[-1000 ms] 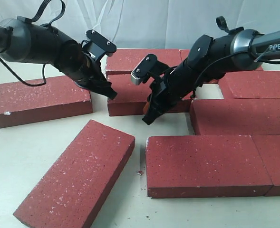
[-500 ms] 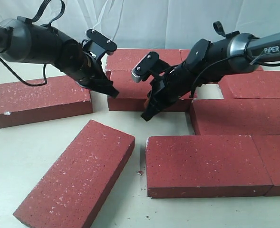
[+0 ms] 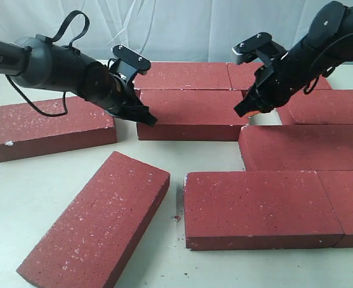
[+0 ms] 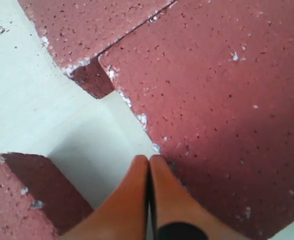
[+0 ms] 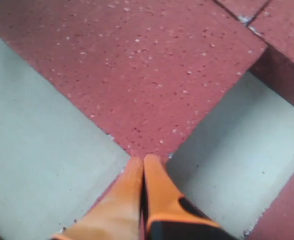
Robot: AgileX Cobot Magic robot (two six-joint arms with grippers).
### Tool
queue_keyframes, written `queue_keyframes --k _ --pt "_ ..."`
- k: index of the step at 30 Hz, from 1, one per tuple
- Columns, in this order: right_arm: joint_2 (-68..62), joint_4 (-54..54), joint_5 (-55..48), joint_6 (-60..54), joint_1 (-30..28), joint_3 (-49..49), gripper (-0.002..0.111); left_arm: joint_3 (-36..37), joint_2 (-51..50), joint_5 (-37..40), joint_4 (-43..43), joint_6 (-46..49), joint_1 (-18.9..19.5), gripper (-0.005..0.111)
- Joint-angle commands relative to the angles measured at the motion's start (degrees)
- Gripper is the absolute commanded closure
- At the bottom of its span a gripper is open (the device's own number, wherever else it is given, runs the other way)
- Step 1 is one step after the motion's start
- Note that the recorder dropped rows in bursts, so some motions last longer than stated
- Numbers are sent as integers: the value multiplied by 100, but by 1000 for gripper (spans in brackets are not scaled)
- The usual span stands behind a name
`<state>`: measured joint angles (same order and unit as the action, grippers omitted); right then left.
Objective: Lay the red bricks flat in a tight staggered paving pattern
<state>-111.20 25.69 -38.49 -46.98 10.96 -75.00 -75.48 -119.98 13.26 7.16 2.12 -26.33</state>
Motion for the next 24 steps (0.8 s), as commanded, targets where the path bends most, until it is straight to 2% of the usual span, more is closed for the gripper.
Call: queue_keyframes --k 1,14,20,24 --pt "58 202 -41 77 -286 -12 109 -38 -103 -234 -111 6 -15 107" --pt "58 537 19 77 -289 -12 109 -63 -261 -711 -81 6 -518 107" --pt "58 955 27 -219 -226 -12 109 -63 -416 -887 482 6 -495 107" --pt "58 1073 31 -313 -3 -12 109 -63 -261 -855 441 -17 -417 107"
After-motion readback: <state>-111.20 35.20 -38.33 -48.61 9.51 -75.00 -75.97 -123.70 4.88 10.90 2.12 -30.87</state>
